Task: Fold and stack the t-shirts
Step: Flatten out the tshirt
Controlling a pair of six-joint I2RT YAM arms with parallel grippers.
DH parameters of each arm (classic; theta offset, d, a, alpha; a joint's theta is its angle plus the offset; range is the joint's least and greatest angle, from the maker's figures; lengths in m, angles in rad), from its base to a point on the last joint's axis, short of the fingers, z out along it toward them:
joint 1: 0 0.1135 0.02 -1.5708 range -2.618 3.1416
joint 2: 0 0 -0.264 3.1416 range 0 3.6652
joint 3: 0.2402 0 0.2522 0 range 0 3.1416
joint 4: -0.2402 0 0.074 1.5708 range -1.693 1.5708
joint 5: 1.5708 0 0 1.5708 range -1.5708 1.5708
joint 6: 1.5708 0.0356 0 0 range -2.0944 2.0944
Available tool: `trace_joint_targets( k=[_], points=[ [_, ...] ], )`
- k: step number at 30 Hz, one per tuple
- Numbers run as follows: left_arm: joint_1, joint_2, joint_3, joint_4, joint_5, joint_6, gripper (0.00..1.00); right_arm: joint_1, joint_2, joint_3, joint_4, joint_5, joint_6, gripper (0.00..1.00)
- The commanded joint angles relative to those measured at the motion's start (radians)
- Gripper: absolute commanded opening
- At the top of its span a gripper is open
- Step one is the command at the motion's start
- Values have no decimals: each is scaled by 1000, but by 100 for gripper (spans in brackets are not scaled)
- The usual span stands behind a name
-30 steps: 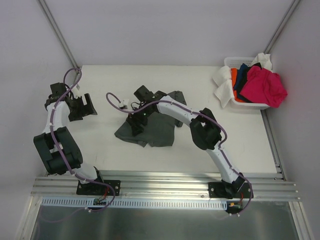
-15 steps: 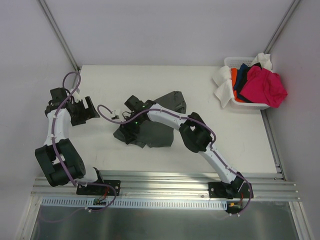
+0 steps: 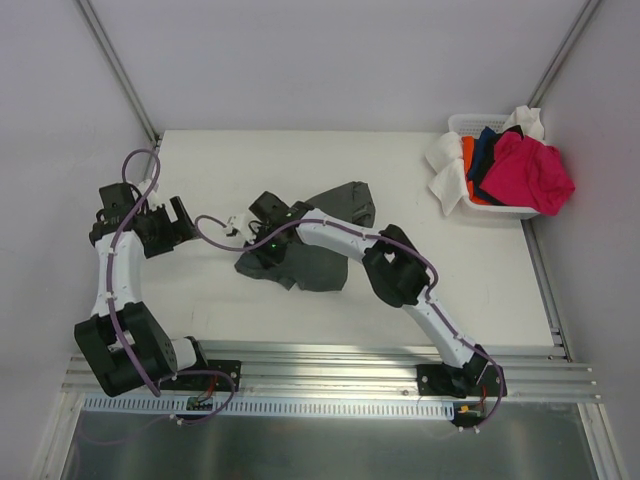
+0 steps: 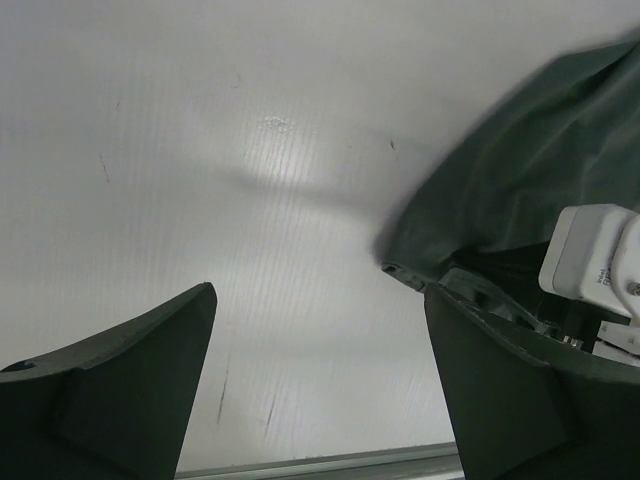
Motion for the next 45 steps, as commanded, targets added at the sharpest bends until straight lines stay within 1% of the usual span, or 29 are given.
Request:
trace_joint_targets(
  k=[1,5,6,7,9,10,11,12,14,16,17,18,19,20,21,22,25,29,34,40,43,44,45],
  points=[
    [10,-58,-13,-13,32,10,86,-5,-132,-105,-62,175,0,1],
    [25,-103,-42,-3,44,19,87,0,-282,-222,-88,229,-59,1],
    [24,-116,-46,-3,55,22,86,1,-366,-237,-92,253,-74,1],
    [24,-121,-47,-1,66,27,86,1,-403,-245,-110,264,-103,1],
    [24,-123,-43,-3,67,21,86,-11,-469,-203,-156,278,-128,1],
    [25,-126,-39,-1,70,21,86,-19,-505,-163,-219,287,-134,0],
    [25,-124,-33,-1,67,18,86,-36,-508,-120,-254,293,-141,1],
    [24,-127,-29,-1,69,10,86,-48,-506,-12,-325,299,-142,1],
    [25,-123,-13,5,75,10,85,-77,-505,72,-374,293,-148,0],
    [24,-106,3,5,49,-5,86,-77,-526,72,-382,325,-175,2],
    [25,-101,22,5,40,-12,86,-74,-532,51,-390,326,-184,11],
    [25,-98,33,5,29,-24,86,-76,-537,-16,-393,292,-197,46],
    [24,-97,42,5,29,-27,86,-73,-540,-65,-400,275,-204,63],
    [25,-97,59,5,26,-29,86,-63,-533,-105,-407,264,-217,68],
    [25,-95,68,5,20,-29,86,-59,-525,-142,-411,234,-235,70],
    [24,-98,80,2,7,-25,86,-53,-514,-214,-414,226,-235,70],
    [24,-120,83,-12,3,7,87,-37,-482,-288,-362,218,-192,70],
    [25,-150,62,-48,-9,51,88,24,-405,-264,-362,255,-203,69],
    [24,-202,4,-68,-6,54,88,61,-300,-199,-365,283,-204,69],
    [25,-239,-9,-98,10,30,88,76,-261,-182,-342,348,-203,68],
    [25,-244,-10,-101,15,16,88,75,-255,-198,-318,390,-206,61],
    [25,-245,-12,-102,17,5,88,75,-247,-198,-315,422,-206,53],
    [22,-249,-12,-102,17,1,88,76,-243,-198,-309,445,-210,49]
  ],
)
